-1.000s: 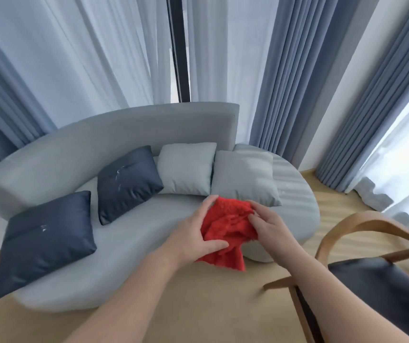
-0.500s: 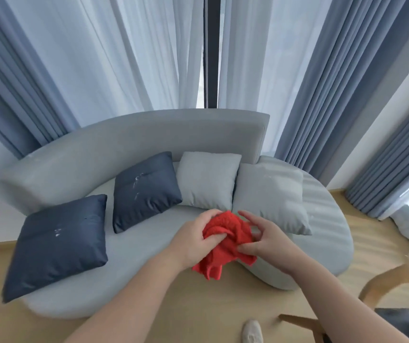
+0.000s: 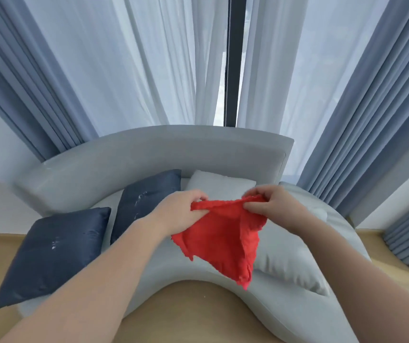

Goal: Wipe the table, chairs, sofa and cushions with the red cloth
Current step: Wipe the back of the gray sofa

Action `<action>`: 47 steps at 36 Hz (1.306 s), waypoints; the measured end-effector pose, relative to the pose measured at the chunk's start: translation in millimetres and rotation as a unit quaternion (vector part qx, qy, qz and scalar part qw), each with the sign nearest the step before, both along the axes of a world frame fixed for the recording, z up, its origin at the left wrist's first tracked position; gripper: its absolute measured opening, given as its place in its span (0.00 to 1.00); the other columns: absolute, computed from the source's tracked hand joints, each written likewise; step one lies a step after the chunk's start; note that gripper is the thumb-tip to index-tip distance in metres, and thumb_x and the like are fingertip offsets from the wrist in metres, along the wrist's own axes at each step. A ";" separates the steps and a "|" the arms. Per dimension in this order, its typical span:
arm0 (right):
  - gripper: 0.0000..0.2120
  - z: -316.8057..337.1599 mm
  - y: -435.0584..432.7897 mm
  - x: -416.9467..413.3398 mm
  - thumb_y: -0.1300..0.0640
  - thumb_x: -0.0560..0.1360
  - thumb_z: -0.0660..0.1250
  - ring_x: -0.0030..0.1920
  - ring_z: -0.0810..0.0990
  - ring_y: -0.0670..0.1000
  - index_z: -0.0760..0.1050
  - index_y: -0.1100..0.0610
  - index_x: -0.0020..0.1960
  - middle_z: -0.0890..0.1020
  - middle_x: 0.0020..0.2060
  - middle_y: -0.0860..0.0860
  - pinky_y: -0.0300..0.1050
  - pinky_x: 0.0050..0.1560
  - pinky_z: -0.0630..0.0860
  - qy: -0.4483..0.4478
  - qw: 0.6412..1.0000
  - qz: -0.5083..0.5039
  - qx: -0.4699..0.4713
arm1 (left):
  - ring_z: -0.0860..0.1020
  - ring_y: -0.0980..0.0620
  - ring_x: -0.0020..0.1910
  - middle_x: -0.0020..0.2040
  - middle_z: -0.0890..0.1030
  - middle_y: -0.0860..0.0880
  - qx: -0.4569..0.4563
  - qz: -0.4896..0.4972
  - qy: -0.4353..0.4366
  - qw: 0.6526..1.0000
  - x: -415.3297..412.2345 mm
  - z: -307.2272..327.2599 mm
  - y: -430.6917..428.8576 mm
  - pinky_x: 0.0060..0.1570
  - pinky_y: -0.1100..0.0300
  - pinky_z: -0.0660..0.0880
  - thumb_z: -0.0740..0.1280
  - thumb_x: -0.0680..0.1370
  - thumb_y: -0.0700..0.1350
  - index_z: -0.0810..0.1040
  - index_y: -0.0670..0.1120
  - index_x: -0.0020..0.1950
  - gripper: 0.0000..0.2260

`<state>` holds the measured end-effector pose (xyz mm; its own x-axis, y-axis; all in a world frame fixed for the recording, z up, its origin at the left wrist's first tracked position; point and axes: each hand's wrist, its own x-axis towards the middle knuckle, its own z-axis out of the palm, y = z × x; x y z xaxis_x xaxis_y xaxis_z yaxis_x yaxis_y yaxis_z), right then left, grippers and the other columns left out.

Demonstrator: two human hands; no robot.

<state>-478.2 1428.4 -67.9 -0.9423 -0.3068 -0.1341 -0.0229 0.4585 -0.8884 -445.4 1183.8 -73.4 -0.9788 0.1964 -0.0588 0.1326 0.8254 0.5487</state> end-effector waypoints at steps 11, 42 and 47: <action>0.17 8.5 -47.8 -68.0 0.68 0.69 0.60 0.34 0.77 0.49 0.78 0.48 0.46 0.80 0.43 0.50 0.38 0.28 0.73 0.044 0.998 -0.044 0.014 | 0.74 0.58 0.28 0.28 0.77 0.55 0.223 -0.028 -0.106 0.969 -62.7 21.8 -40.7 0.30 0.66 0.70 0.67 0.78 0.48 0.77 0.51 0.33 0.13; 0.15 -4.3 -74.3 -164.8 0.57 0.74 0.66 0.53 0.76 0.52 0.77 0.48 0.60 0.70 0.53 0.50 0.47 0.58 0.73 0.053 0.913 -0.001 0.404 | 0.75 0.57 0.43 0.45 0.76 0.55 0.071 -0.173 -0.069 0.980 -284.9 -3.7 -79.1 0.41 0.62 0.69 0.64 0.76 0.59 0.71 0.55 0.48 0.09; 0.14 -9.3 -37.7 -220.4 0.48 0.74 0.67 0.46 0.77 0.48 0.78 0.58 0.39 0.75 0.48 0.47 0.46 0.52 0.74 0.032 0.931 -0.034 0.362 | 0.75 0.55 0.51 0.51 0.71 0.57 -0.134 -0.279 -0.031 0.951 -320.5 -14.5 -47.7 0.50 0.56 0.71 0.65 0.64 0.73 0.72 0.62 0.55 0.25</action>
<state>-698.6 1390.7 -77.2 -0.9697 -0.0966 -0.2243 -0.0141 0.9391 -0.3433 -766.0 1136.1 -88.0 -0.7200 0.6536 -0.2334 0.5647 0.7472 0.3505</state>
